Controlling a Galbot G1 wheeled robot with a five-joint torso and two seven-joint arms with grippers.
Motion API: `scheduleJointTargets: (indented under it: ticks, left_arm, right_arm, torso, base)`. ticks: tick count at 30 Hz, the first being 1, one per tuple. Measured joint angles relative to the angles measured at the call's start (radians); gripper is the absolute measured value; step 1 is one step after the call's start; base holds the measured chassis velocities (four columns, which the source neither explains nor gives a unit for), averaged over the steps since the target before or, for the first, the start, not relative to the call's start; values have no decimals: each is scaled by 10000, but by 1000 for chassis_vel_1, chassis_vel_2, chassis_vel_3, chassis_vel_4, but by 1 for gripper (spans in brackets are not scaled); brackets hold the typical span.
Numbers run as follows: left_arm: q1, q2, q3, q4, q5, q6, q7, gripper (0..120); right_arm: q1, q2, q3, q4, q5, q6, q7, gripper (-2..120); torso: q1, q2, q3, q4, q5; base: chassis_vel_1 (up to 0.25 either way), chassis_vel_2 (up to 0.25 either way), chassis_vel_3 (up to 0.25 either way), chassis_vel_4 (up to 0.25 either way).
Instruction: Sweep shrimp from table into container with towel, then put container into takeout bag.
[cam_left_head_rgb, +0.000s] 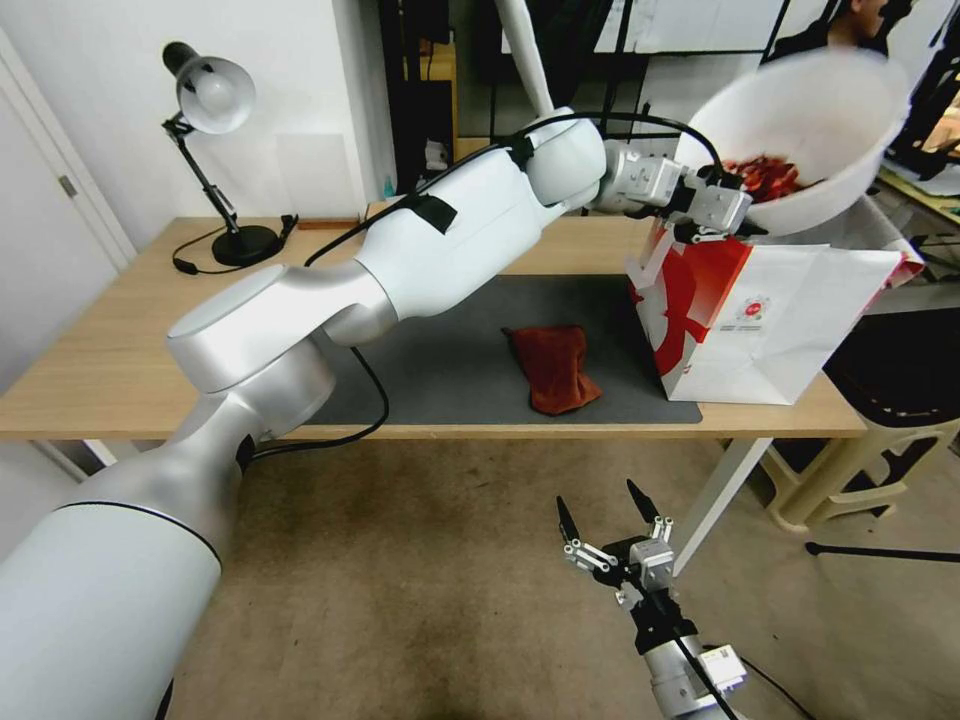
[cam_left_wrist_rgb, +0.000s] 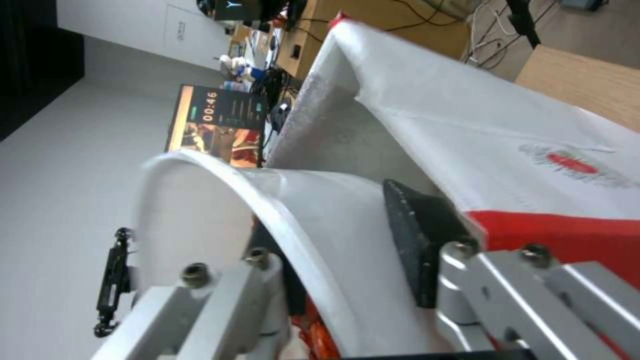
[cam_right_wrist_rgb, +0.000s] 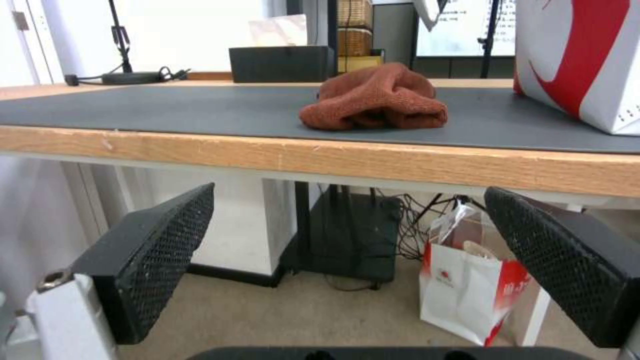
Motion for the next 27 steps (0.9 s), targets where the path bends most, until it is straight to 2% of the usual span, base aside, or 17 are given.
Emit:
scheduleJointTargets:
  ticks: [2,3,5,7,10,11,14,15,17,18,19,21,22,23,25,26,27]
  left_arm:
    - [-30,-8,2,-25,-11,27,-86,41]
    - [-30,-8,2,-25,-11,27,-86,41]
    - [-44,-20,7,-45,-83,38,-207,53]
    - [-55,-27,25,-57,-155,53,-237,56]
    - [-77,-35,66,-149,-488,181,-406,71]
    - [-77,-35,66,-149,-488,181,-406,71]
    - [-77,97,261,-455,-1446,758,-930,84]
    - [-77,97,261,-455,-1446,758,-930,84]
    - [-28,476,902,-1144,-3192,1703,-2379,95]
    - [1,591,1057,-1368,-3757,2022,-2794,98]
    - [1,591,1057,-1368,-3757,2022,-2794,98]
    - [146,936,1381,-2105,-5416,3062,-4245,100]
    - [222,1082,1443,-2397,-6085,3442,-4884,100]
    - [222,1082,1443,-2397,-6085,3442,-4884,100]
    - [456,1423,1468,-3096,-7612,4343,-6343,100]
    - [552,1542,1446,-3359,-8221,4673,-6838,100]
    - [552,1542,1446,-3359,-8221,4673,-6838,100]
  right_arm:
    - [17,6,-11,-4,0,3,-8,100]
    - [17,6,-11,-4,0,3,-8,100]
    - [39,11,-26,-25,-8,5,-10,100]
    - [45,18,-31,-33,-13,7,-11,100]
    - [72,49,-61,-47,-38,9,-11,100]
    - [72,49,-61,-47,-38,9,-11,100]
    - [71,61,-64,-47,-64,9,-11,100]
    - [71,61,-64,-47,-64,9,-11,100]
    - [79,61,-77,-49,-69,7,-11,100]
    - [80,60,-91,-57,-74,5,-10,100]
    - [80,60,-91,-57,-74,5,-10,100]
    - [90,67,-121,-64,-93,-4,-13,100]
    - [86,70,-138,-65,-98,-10,-15,100]
    - [86,70,-138,-65,-98,-10,-15,100]
    - [76,69,-151,-62,-102,-18,-16,100]
    - [70,64,-155,-58,-102,-22,-16,100]
    - [70,64,-155,-58,-102,-22,-16,100]
  torso:
    - [0,1,0,0,0]
    - [0,1,0,0,0]
    - [-1,0,0,0,0]
    - [-1,0,0,1,0]
    - [0,0,0,0,0]
    - [0,0,0,0,0]
    - [0,0,0,-3,0]
    - [0,0,0,-3,0]
    - [-1,1,-1,0,0]
    - [-1,0,0,0,-1]
    - [-1,0,0,0,-1]
    - [-1,0,0,1,-1]
    - [-1,0,0,-1,0]
    - [-1,0,0,-1,0]
    - [0,1,0,0,-1]
    - [-1,0,0,1,-2]
    - [-1,0,0,1,-2]
  base:
    - [0,0,0,0]
    - [0,0,0,0]
    - [0,0,0,0]
    - [0,0,0,0]
    - [0,0,0,0]
    - [0,0,0,0]
    - [0,0,0,0]
    - [0,0,0,0]
    - [0,0,0,0]
    - [0,0,0,0]
    - [0,0,0,0]
    - [0,0,0,0]
    - [0,0,0,0]
    - [0,0,0,0]
    - [0,0,0,0]
    - [0,0,0,0]
    - [0,0,0,0]
